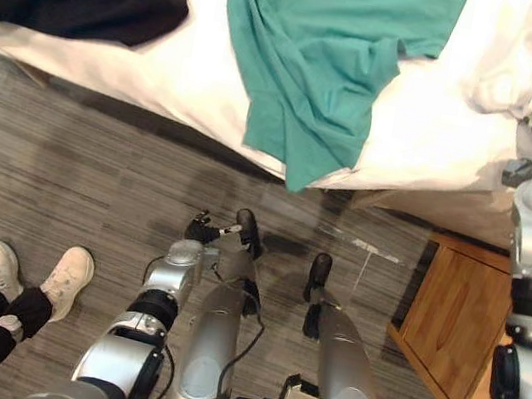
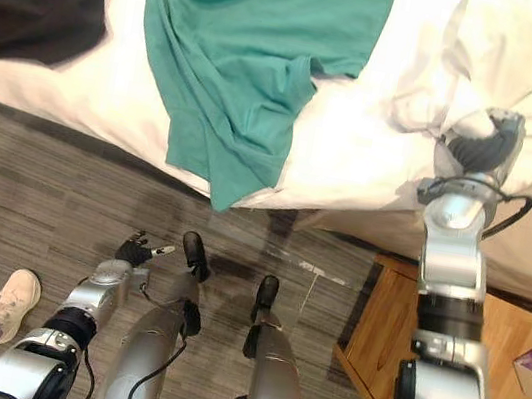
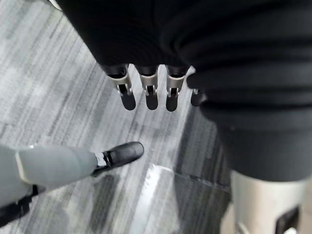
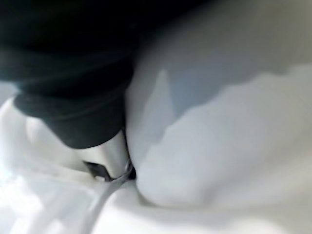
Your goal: Tidy the bed and pick cloth on bed and put in laundry
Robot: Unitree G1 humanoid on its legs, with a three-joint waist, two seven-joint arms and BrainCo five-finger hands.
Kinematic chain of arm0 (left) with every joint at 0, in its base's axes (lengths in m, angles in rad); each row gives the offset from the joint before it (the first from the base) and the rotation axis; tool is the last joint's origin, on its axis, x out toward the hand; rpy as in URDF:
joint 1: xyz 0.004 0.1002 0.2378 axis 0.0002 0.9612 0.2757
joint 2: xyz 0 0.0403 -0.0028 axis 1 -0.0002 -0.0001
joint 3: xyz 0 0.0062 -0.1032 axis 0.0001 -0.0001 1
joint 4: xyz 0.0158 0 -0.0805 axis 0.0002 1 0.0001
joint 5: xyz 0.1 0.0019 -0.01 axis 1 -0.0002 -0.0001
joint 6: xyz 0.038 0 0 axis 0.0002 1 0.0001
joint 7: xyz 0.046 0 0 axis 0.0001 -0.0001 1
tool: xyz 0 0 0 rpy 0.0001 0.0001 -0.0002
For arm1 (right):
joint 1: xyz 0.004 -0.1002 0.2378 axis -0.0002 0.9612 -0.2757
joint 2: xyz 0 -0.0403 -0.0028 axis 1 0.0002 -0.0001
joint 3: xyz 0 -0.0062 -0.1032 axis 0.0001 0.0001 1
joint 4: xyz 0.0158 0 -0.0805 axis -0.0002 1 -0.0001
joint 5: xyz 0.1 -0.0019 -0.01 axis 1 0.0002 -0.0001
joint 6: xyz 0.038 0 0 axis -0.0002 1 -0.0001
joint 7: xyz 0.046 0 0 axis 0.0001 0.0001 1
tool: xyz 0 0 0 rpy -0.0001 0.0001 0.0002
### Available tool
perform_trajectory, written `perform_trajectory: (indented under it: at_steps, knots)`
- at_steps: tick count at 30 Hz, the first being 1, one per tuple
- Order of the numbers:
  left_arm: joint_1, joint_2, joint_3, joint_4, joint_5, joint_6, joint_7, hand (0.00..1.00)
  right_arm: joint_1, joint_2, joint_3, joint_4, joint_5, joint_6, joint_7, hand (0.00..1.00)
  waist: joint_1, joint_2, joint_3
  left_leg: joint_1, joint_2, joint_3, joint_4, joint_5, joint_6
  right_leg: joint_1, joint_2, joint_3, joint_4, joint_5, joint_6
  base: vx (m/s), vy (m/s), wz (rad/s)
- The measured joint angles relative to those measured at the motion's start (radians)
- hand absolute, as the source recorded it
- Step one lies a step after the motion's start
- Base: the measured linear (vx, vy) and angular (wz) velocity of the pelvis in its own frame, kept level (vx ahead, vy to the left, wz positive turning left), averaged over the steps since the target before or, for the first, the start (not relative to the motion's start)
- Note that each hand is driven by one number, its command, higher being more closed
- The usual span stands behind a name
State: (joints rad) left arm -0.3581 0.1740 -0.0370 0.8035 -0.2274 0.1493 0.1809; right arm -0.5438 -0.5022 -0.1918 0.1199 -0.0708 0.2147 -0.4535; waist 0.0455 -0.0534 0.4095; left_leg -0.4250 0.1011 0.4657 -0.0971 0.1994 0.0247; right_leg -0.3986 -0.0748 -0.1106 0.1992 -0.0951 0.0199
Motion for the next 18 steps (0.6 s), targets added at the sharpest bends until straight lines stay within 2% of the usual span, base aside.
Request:
perform_trajectory:
  at_steps: [3, 4, 6, 7, 8, 9, 10, 11, 12, 13, 14, 15, 17, 18]
  knots:
    - [0.020, -0.021, -0.002, -0.005, 0.001, 0.000, 0.000, 0.00, 0.096, 0.068, -0.061, -0.099, 0.064, -0.044, -0.052, 1.00, -0.004, 0.002, -0.001, 0.031, 0.001, 0.024, 0.000, -0.005, -0.007, 0.012, 0.000, 0.018, 0.018, -0.005, 0.001, 0.06, -0.005, -0.20]
    - [0.037, -0.036, -0.002, -0.005, 0.001, -0.001, 0.000, 0.00, 0.162, 0.108, -0.091, -0.149, 0.099, -0.080, -0.089, 1.00, -0.010, 0.005, -0.003, 0.052, 0.001, 0.037, 0.000, -0.010, -0.013, 0.024, -0.001, 0.030, 0.019, -0.008, 0.002, 0.05, -0.005, -0.25]
    - [0.058, -0.051, -0.002, -0.005, 0.001, -0.006, 0.000, 0.00, 0.223, 0.154, -0.123, -0.193, 0.145, -0.115, -0.121, 1.00, -0.015, 0.010, -0.005, 0.071, 0.000, 0.054, 0.000, -0.016, -0.017, 0.030, -0.002, 0.047, 0.027, -0.016, 0.004, 0.04, 0.002, -0.22]
    - [0.070, -0.059, -0.002, -0.005, 0.001, -0.008, -0.001, 0.00, 0.249, 0.176, -0.135, -0.213, 0.184, -0.144, -0.140, 0.00, -0.024, 0.018, -0.009, 0.076, -0.001, 0.061, 0.000, -0.022, -0.017, 0.034, -0.005, 0.048, 0.028, -0.026, 0.008, 0.04, 0.003, -0.12]
    - [0.080, -0.065, -0.002, -0.005, 0.002, -0.009, -0.001, 0.00, 0.274, 0.200, -0.148, -0.227, 0.217, -0.176, -0.150, 0.00, -0.029, 0.024, -0.013, 0.080, -0.002, 0.068, 0.000, -0.028, -0.011, 0.036, -0.006, 0.051, 0.029, -0.033, 0.008, 0.03, -0.001, -0.18]
    - [0.100, -0.073, -0.001, -0.004, 0.001, -0.016, 0.000, 0.00, 0.297, 0.251, -0.155, -0.245, 0.289, -0.246, -0.167, 0.00, -0.029, 0.028, -0.015, 0.092, -0.002, 0.084, 0.000, -0.031, -0.013, 0.038, -0.005, 0.067, 0.031, -0.037, 0.007, 0.03, -0.001, -0.22]
    - [0.107, -0.076, -0.001, -0.003, 0.001, -0.017, 0.000, 0.00, 0.306, 0.268, -0.155, -0.252, 0.315, -0.271, -0.172, 0.00, -0.029, 0.031, -0.016, 0.096, -0.001, 0.089, 0.000, -0.032, -0.013, 0.040, -0.005, 0.071, 0.031, -0.039, 0.007, 0.02, -0.006, -0.28]
    - [0.126, -0.092, -0.001, 0.003, -0.001, -0.023, 0.000, 0.00, 0.344, 0.314, -0.156, -0.269, 0.379, -0.344, -0.180, 0.00, -0.031, 0.045, -0.024, 0.107, -0.001, 0.099, 0.000, -0.037, -0.009, 0.044, -0.005, 0.072, 0.037, -0.044, 0.007, 0.03, -0.010, -0.16]
    - [0.138, -0.099, 0.000, 0.003, -0.003, -0.030, 0.000, 0.00, 0.363, 0.341, -0.156, -0.271, 0.417, -0.386, -0.177, 0.00, -0.031, 0.049, -0.026, 0.117, -0.002, 0.106, 0.000, -0.040, -0.010, 0.046, -0.006, 0.079, 0.048, -0.052, 0.008, 0.05, -0.017, -0.18]
    - [0.159, -0.108, 0.001, 0.005, -0.014, -0.037, 0.000, 0.00, 0.395, 0.390, -0.156, -0.271, 0.517, -0.462, -0.142, 0.00, -0.031, 0.053, -0.028, 0.138, -0.004, 0.114, 0.000, -0.043, -0.013, 0.056, -0.007, 0.095, 0.061, -0.061, 0.008, 0.07, -0.028, -0.17]
    - [0.177, -0.117, 0.001, 0.005, -0.026, -0.045, -0.001, 0.00, 0.423, 0.424, -0.156, -0.271, 0.601, -0.516, -0.099, 0.00, -0.032, 0.060, -0.034, 0.149, -0.004, 0.119, 0.000, -0.047, -0.011, 0.063, -0.007, 0.098, 0.064, -0.065, 0.007, 0.06, -0.031, -0.14]
    - [0.183, -0.121, 0.002, 0.005, -0.029, -0.049, -0.001, 0.00, 0.432, 0.434, -0.156, -0.271, 0.627, -0.533, -0.079, 0.00, -0.032, 0.062, -0.035, 0.153, -0.004, 0.121, 0.000, -0.049, -0.010, 0.065, -0.007, 0.100, 0.064, -0.066, 0.007, 0.07, -0.034, -0.18]
    - [0.211, -0.133, 0.008, 0.020, -0.037, -0.056, -0.010, 0.00, 0.469, 0.494, -0.154, -0.267, 0.787, -0.597, 0.032, 0.00, -0.038, 0.069, -0.039, 0.176, -0.007, 0.139, 0.000, -0.059, -0.011, 0.075, -0.008, 0.120, 0.073, -0.078, 0.009, 0.09, -0.028, -0.19]
    - [0.217, -0.135, 0.011, 0.023, -0.037, -0.057, -0.011, 0.00, 0.478, 0.503, -0.153, -0.262, 0.814, -0.606, 0.054, 0.00, -0.039, 0.069, -0.039, 0.181, -0.008, 0.142, 0.000, -0.061, -0.009, 0.078, -0.008, 0.122, 0.077, -0.081, 0.009, 0.10, -0.029, -0.12]
